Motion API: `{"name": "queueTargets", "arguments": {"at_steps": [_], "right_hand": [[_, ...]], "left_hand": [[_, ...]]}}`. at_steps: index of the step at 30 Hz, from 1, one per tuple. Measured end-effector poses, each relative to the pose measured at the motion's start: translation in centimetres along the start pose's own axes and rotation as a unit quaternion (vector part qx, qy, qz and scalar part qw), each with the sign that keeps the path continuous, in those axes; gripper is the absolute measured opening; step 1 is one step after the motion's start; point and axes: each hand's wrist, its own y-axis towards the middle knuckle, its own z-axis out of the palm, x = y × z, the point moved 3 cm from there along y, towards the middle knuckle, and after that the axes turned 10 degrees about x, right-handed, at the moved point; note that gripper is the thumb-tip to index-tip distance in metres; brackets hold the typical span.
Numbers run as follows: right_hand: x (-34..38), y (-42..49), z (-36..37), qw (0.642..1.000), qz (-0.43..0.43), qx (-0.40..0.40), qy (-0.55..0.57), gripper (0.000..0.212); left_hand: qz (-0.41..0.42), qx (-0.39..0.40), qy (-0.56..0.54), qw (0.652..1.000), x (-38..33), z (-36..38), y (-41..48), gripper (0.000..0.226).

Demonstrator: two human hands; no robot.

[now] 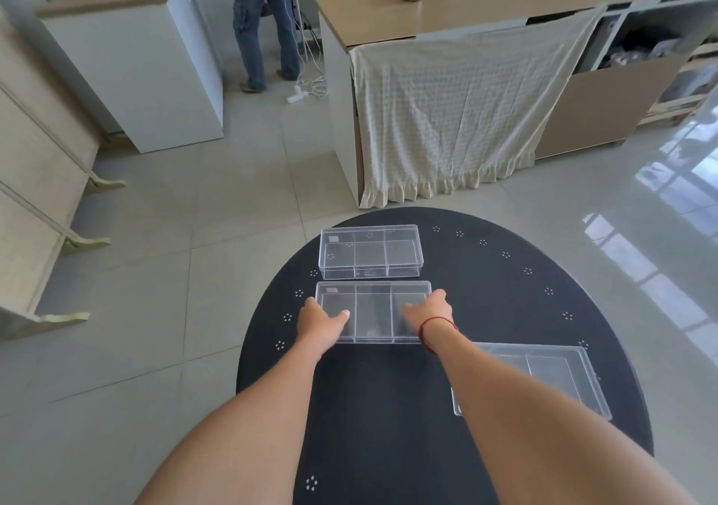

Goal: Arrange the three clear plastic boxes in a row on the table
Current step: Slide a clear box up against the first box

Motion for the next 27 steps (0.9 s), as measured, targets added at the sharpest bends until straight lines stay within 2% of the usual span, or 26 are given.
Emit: {"name": "queueTargets", "arguments": {"at_steps": [10,27], "right_hand": [[0.9,2.2,0.2,0.999,0.016,-0.005,-0.046,0.042],[2.2,4.1,-0.3,0.997,-0.001,-0.005,-0.078,0.045]], "left_hand": [[0.003,0.009,0.009,1.0,-0.5,-0.2,2.2,0.067],[0.033,0.019,0.03,0.999,-1.1,-0.2,3.4,0.068]]}}
